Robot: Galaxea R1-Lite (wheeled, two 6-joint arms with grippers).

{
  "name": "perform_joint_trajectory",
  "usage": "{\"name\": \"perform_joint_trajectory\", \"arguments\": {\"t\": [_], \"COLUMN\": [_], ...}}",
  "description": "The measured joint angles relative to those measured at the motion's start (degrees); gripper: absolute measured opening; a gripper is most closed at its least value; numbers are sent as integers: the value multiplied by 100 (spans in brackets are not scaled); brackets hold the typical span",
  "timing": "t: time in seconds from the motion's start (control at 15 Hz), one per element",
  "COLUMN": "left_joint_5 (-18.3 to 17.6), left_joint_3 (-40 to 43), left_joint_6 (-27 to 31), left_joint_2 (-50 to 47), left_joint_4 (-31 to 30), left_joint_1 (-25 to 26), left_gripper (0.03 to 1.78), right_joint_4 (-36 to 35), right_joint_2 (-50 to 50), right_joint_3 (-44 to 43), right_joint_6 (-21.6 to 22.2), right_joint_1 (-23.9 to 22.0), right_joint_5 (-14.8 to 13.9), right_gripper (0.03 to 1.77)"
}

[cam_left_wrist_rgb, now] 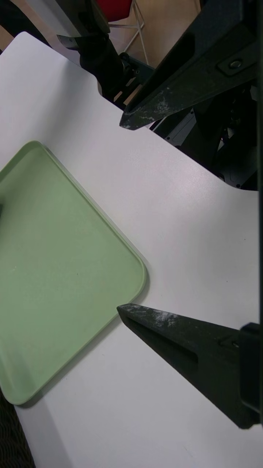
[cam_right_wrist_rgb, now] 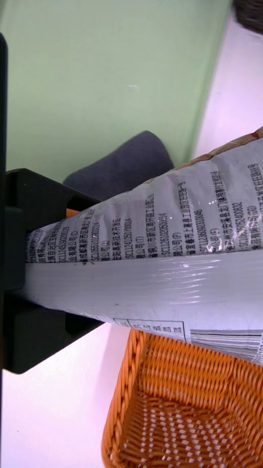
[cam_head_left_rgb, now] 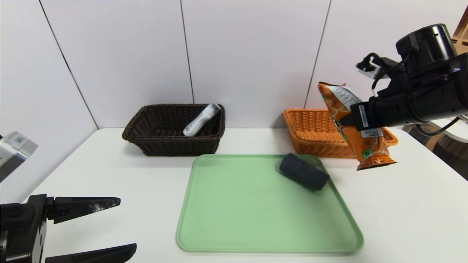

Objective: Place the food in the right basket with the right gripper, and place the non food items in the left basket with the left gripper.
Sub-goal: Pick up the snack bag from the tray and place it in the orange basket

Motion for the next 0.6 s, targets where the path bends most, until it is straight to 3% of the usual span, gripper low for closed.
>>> {"name": "perform_joint_trajectory", "arguments": {"t": [0.27,0.6], "left_joint_5": [-2,-5], "left_joint_3": [0,0], "left_joint_6": [0,4], "left_joint_2": [-4,2], "left_joint_4": [0,0], "left_joint_1": [5,7], "left_gripper": [169,169], "right_joint_4": [16,24], "right_joint_2": [187,680], "right_joint_3": [-355,-824], "right_joint_6": [277,1022], "right_joint_1": [-389,-524], "right_joint_5": [-30,-631], "right_gripper": [44,44]}}
